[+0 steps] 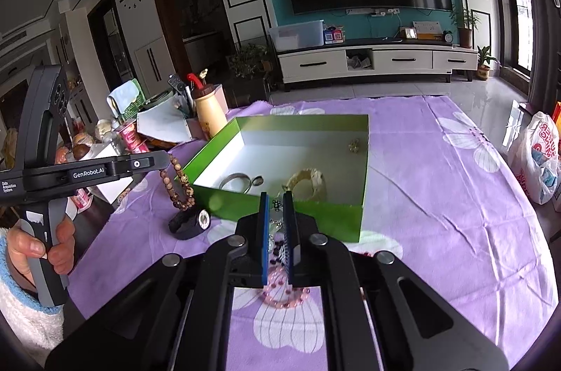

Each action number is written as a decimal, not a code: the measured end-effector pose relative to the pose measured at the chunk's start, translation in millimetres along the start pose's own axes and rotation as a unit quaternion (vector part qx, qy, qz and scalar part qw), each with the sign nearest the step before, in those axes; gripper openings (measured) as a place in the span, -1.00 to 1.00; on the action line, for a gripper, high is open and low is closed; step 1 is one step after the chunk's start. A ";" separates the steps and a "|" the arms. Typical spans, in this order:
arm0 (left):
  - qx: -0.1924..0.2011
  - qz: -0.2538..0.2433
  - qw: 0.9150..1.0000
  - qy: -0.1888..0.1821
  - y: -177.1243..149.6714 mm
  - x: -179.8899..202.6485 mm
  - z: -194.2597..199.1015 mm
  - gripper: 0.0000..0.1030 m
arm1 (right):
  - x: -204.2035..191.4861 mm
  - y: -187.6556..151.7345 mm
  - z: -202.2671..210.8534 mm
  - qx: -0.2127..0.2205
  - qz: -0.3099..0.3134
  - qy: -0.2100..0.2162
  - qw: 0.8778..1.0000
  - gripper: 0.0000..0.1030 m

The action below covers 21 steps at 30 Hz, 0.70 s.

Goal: Organize jewelry
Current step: 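Carry the bracelet and necklace into the green box and open both tools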

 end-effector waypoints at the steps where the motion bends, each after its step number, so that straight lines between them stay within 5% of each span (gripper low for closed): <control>1: 0.000 0.001 1.000 -0.001 4.5 -1.1 -3.2 -0.86 | 1.4 5.2 -3.0 0.001 -0.002 0.001 1.000 -0.87; 10: -0.012 0.011 1.000 0.002 45.8 -7.7 -46.1 -0.86 | 16.3 49.5 -36.7 0.010 -0.016 -0.003 1.000 -0.87; 21: -0.046 0.028 0.999 0.006 73.9 -22.9 -116.3 -0.86 | 41.9 66.5 -107.9 -0.033 -0.042 -0.019 0.998 -0.87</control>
Point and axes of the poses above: each gripper's, at about its wrist camera, not at the fingertips, and z roughly against the way its jaws point, x to its right, y to its top, the point moved 6 cm from there along -z, roughly the way its jaws point, and after that the axes turned 9 degrees about -z, right-handed, at the moved point
